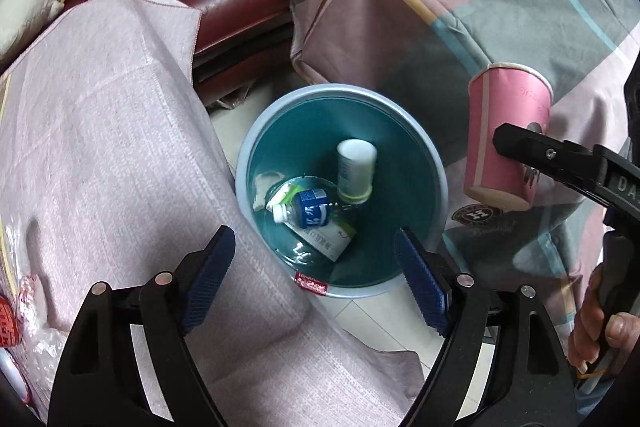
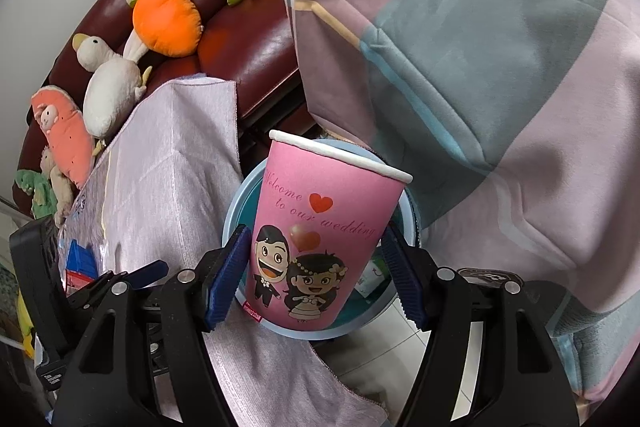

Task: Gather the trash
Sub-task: 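Carry both cups over the wastebasket and release them inside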

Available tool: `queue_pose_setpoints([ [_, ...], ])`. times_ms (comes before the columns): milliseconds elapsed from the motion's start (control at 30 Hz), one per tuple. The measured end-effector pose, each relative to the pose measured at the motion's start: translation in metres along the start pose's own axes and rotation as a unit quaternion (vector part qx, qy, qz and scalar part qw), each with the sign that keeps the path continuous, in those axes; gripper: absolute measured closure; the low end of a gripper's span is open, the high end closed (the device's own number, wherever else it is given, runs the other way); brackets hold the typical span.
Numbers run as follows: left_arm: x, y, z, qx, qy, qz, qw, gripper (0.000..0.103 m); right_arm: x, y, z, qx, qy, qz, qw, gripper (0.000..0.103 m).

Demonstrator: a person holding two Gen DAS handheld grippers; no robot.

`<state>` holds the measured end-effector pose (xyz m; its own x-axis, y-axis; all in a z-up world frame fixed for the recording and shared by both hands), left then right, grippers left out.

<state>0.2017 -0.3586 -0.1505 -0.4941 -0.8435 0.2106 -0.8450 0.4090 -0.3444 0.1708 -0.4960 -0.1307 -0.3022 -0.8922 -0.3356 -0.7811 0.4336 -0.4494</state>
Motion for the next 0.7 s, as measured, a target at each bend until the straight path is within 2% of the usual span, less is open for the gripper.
queue_pose_setpoints([
  [433, -0.022, 0.010, -0.025, 0.014, 0.005, -0.021, 0.9997, 0.020, -0.018, -0.001, 0.019, -0.021, 0.005, -0.022, 1.000, 0.038],
  [533, -0.026, 0.011, -0.026, 0.015, 0.007, -0.025, 0.9996, 0.020, -0.027, 0.002, 0.025, -0.033, 0.009, -0.040, 0.999, 0.034],
  [567, -0.027, 0.012, -0.028, 0.015, 0.009, -0.026, 0.9995, 0.020, -0.028, 0.002, 0.026, -0.034, 0.011, -0.043, 0.998, 0.029],
  [700, -0.034, 0.016, -0.033, 0.018, 0.011, -0.030, 0.9993, 0.020, -0.029, 0.005, 0.028, -0.041, 0.021, -0.037, 0.998, 0.026],
])
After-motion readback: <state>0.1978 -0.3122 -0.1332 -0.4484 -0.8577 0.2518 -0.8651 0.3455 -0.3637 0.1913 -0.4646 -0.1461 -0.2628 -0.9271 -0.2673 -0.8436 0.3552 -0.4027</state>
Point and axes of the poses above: each gripper's, at about its wrist camera, not at the fingertips, and z roughly the way its jaws point, x to its right, y to its underside, the point moved 10 cm from there along z, roughly the way its jaws point, and after that the axes turned 5 degrees about -z, right-handed, at the moved point
